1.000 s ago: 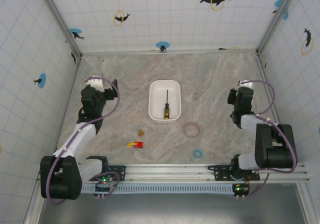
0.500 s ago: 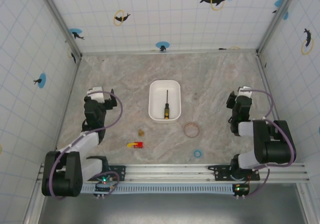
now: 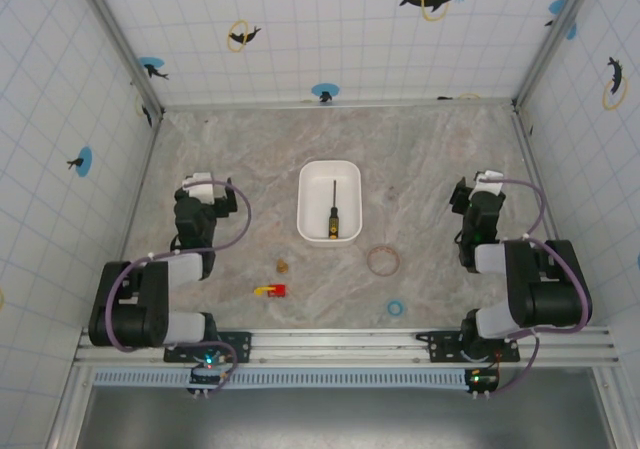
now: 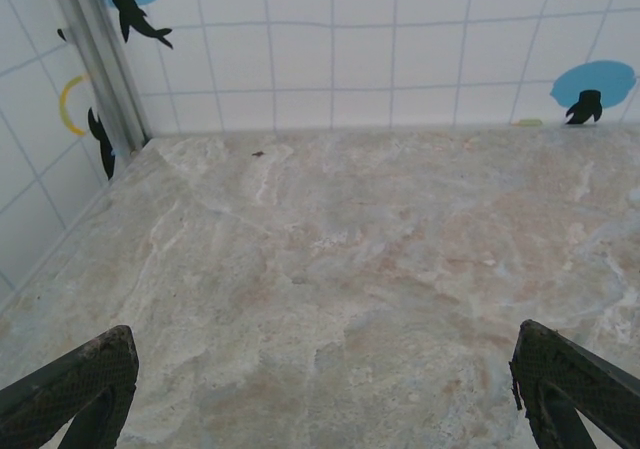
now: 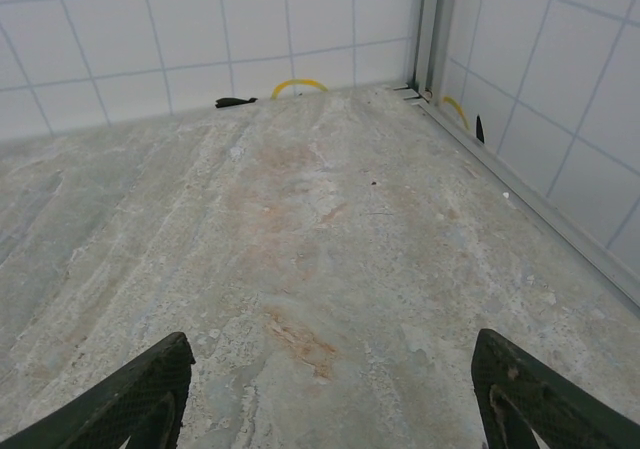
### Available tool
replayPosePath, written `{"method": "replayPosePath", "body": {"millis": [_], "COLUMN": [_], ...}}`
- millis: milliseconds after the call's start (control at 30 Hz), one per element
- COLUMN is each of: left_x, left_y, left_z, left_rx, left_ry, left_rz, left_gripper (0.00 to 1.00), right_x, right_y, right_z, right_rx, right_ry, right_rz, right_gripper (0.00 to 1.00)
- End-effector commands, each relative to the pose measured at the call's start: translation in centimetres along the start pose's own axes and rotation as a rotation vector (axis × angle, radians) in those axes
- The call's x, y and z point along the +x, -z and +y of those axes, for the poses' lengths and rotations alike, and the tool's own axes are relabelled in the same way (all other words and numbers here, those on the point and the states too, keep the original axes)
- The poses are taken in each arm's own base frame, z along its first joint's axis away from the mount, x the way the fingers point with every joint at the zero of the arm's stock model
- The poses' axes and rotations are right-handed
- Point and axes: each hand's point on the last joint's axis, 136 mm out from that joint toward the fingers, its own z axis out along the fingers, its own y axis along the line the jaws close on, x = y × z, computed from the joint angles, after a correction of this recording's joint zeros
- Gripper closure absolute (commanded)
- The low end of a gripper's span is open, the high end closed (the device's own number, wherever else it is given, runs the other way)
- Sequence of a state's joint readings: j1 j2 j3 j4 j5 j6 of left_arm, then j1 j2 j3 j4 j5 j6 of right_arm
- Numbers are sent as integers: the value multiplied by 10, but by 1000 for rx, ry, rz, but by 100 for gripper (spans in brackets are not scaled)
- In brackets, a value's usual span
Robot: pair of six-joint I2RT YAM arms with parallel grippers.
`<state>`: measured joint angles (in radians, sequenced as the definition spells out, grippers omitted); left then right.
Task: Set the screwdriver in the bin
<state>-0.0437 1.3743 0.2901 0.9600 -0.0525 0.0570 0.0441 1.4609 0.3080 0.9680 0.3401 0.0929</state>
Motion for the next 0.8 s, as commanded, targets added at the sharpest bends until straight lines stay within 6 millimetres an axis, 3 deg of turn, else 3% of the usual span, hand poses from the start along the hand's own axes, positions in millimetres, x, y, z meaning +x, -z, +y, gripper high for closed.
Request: {"method": "replayPosePath", "body": {"millis": [0, 267, 633, 767], "left_x": [-2, 6, 9, 10], "left_y": [-2, -11, -7, -5], "left_z": [1, 2, 5, 6], "left_rx": [3, 6, -1, -12], "left_ry": [-19, -9, 3, 4], "left_rz": [-35, -17, -37, -49], "left_gripper": [3, 3, 2, 2], "right_x": [-8, -9, -8, -8], "right_y": [1, 0, 0, 0], "right_z": [-1, -2, -1, -1], "right_rx": [10, 12, 7, 9], "right_ry": [-8, -8, -9, -9], "right_rz": [-40, -41, -38, -38], "right_gripper": [24, 20, 0, 1]}}
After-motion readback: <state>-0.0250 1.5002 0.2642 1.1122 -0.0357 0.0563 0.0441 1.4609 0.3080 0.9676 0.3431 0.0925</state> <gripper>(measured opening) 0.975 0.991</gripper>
